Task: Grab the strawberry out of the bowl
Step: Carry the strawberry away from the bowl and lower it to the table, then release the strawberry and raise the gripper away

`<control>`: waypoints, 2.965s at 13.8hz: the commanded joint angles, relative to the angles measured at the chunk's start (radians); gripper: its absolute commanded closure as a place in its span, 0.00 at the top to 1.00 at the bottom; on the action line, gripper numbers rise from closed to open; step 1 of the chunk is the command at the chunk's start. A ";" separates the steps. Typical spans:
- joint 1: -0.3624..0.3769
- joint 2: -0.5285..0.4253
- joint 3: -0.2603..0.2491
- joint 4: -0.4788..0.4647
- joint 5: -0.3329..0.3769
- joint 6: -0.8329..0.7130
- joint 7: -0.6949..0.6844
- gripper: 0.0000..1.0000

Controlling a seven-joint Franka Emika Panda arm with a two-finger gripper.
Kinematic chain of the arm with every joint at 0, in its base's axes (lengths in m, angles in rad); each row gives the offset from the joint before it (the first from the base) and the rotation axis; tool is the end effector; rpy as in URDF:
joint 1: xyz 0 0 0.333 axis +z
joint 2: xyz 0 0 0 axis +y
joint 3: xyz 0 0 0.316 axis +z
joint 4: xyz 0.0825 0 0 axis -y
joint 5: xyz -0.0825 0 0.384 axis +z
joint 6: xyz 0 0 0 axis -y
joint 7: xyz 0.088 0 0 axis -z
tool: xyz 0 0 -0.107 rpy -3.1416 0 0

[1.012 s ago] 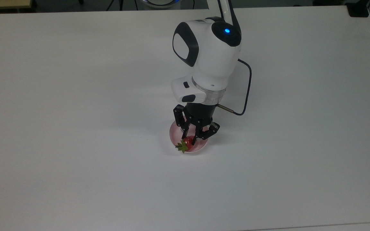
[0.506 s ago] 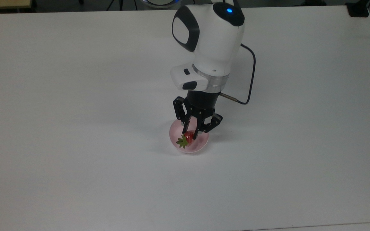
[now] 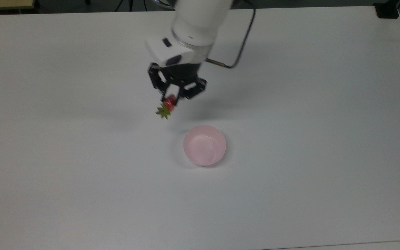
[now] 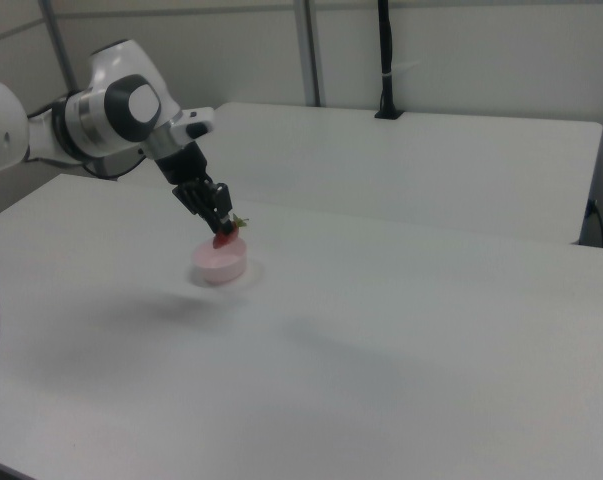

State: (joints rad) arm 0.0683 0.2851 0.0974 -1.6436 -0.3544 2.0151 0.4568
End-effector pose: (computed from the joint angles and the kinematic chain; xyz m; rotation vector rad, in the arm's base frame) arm 0.6499 0.0819 0.4604 2.8641 -0.2253 0.2539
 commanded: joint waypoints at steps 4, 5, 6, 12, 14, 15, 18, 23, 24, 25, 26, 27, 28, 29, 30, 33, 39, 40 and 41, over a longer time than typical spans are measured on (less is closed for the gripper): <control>-0.367 -0.077 0.010 -0.126 0.152 -0.130 -0.832 0.25; -0.393 -0.076 0.005 -0.154 0.156 -0.087 -0.878 0.26; -0.418 -0.078 0.002 -0.192 0.158 -0.034 -0.914 0.26; -0.463 -0.031 -0.045 -0.285 0.155 0.188 -0.963 0.30; -0.463 -0.026 -0.045 -0.277 0.156 0.183 -0.954 0.67; -0.463 -0.026 -0.045 -0.277 0.157 0.183 -0.951 0.80; -0.459 -0.050 -0.045 -0.248 0.160 0.171 -0.887 1.00; -0.380 -0.133 -0.035 -0.046 0.195 -0.158 -0.602 1.00; -0.364 -0.141 -0.036 -0.010 0.222 -0.218 -0.552 1.00; -0.355 -0.162 -0.039 0.013 0.242 -0.261 -0.519 1.00; -0.338 -0.191 -0.044 0.021 0.253 -0.294 -0.498 1.00; -0.311 -0.225 -0.050 0.022 0.270 -0.318 -0.488 1.00; -0.277 -0.256 -0.067 0.022 0.288 -0.341 -0.468 1.00; -0.237 -0.279 -0.096 0.022 0.296 -0.364 -0.440 1.00; -0.188 -0.293 -0.123 0.022 0.299 -0.372 -0.411 1.00; -0.085 -0.326 -0.198 0.019 0.339 -0.374 -0.337 1.00; -0.008 -0.322 -0.202 0.013 0.338 -0.361 -0.345 1.00; -0.002 -0.320 -0.200 0.013 0.336 -0.363 -0.346 1.00; 0.001 -0.322 -0.200 0.013 0.338 -0.363 -0.346 1.00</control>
